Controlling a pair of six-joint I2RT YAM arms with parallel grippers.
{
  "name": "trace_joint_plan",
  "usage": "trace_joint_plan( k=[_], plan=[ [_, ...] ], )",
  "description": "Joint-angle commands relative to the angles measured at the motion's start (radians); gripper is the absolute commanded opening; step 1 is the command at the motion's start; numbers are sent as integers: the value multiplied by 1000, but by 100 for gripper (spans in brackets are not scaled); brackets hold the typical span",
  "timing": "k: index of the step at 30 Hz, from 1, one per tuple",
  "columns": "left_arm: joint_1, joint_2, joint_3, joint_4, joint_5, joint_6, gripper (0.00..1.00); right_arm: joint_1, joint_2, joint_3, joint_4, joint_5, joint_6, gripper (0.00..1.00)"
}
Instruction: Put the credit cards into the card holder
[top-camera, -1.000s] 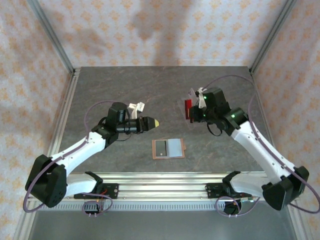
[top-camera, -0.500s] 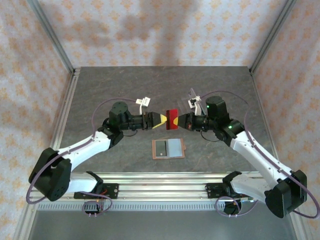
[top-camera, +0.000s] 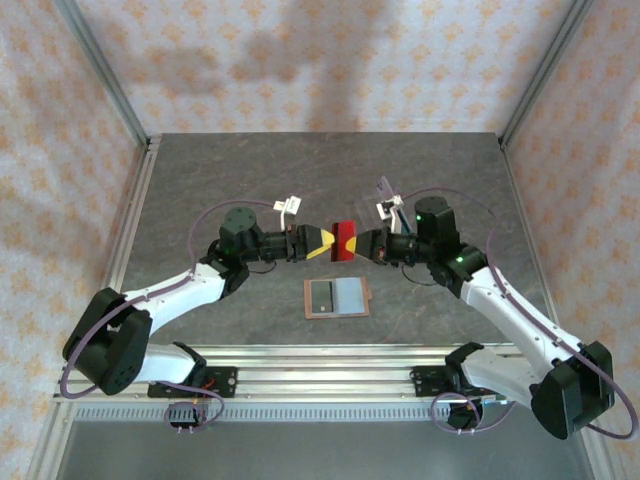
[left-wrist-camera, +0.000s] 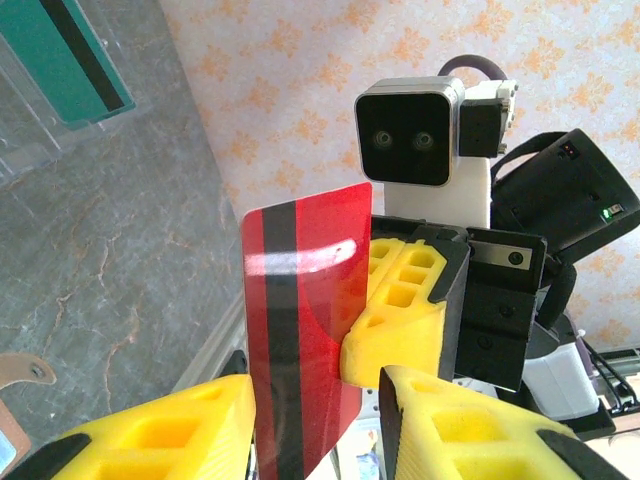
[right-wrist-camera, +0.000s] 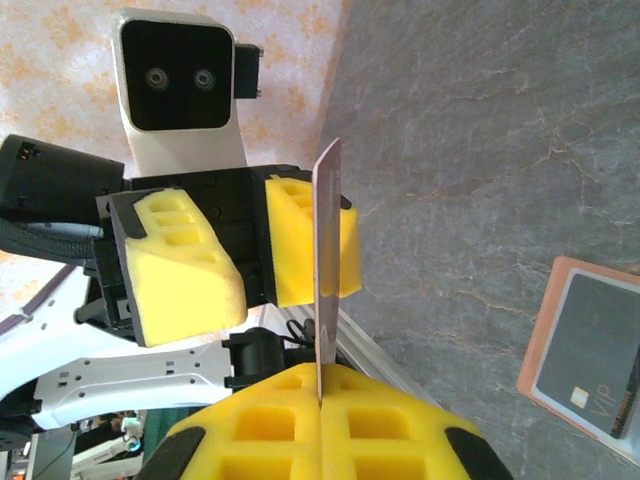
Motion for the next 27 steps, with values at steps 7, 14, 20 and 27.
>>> trace_joint_plan(
  k=[7,14,20,27],
  plan=[
    [-15,-13,5,-95,-15,86,40,7,-18,56,-90,-42,-70,0],
    [-17,2,-4,-20,3,44,40,8,0,33,-21,-85,-37,0],
    [-32,43,-2,64,24,-2,35,9,10,41,1,-103,-26,0],
    [-34,55,-3,113,33,-22,22,9,28,32,-5,-105,-40,0]
  ],
)
